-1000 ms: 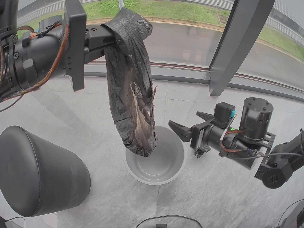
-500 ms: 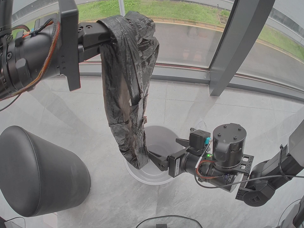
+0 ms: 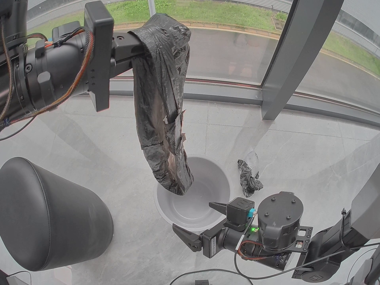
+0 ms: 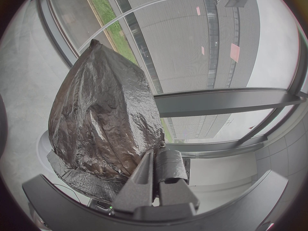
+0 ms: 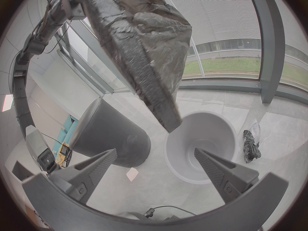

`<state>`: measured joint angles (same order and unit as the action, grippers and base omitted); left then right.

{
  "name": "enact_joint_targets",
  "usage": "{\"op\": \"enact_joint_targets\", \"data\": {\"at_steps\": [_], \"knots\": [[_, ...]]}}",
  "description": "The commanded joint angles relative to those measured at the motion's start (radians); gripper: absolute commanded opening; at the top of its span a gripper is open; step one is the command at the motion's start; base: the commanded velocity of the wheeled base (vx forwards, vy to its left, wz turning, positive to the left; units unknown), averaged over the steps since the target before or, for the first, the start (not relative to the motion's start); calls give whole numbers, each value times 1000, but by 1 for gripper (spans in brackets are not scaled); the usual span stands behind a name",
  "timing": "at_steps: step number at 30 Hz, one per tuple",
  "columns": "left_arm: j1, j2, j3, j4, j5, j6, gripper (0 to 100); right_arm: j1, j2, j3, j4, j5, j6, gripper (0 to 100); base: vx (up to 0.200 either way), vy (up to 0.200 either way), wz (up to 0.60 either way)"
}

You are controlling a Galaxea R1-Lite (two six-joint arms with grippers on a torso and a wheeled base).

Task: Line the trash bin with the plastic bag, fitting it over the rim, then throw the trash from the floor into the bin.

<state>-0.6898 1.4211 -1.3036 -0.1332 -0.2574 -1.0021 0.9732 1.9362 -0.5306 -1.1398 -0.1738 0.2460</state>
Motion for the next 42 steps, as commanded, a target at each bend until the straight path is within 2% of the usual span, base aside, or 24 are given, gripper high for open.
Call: {"op": "enact_joint_targets", "data": {"at_steps": [1, 3, 8, 10, 15, 18, 28, 34, 42], "knots": [[-1, 2, 3, -3, 0, -18, 0, 15, 37, -8, -6, -4, -1, 100, 0, 0, 0], [-1, -1, 3, -2, -2, -23, 0, 10, 43, -14, -9, -6, -1, 100, 0, 0, 0], [-10, -10, 4, 1, -9, -43, 0, -71, 126, -57, -98, -99, -16, 100, 0, 0, 0], [-13, -10, 3, 1, -11, -43, 0, -93, 147, -65, -147, -108, -42, 100, 0, 0, 0], [-14, -13, 4, 1, -11, -52, 0, -99, 195, -88, -213, -121, -91, 100, 0, 0, 0], [-13, -27, 6, 6, -11, -56, 0, -91, 205, -98, -222, -156, -96, 100, 0, 0, 0], [-19, -60, 35, 9, -14, -72, 0, -97, 202, -117, -225, -167, -106, 100, 0, 0, 0], [-34, -65, 72, 4, -14, -73, 0, -99, 199, -114, -276, -196, -143, 100, 0, 0, 0], [-36, -65, 76, 1, -14, -92, 0, -97, 208, -117, -304, -196, -159, 100, 0, 0, 0]]}}
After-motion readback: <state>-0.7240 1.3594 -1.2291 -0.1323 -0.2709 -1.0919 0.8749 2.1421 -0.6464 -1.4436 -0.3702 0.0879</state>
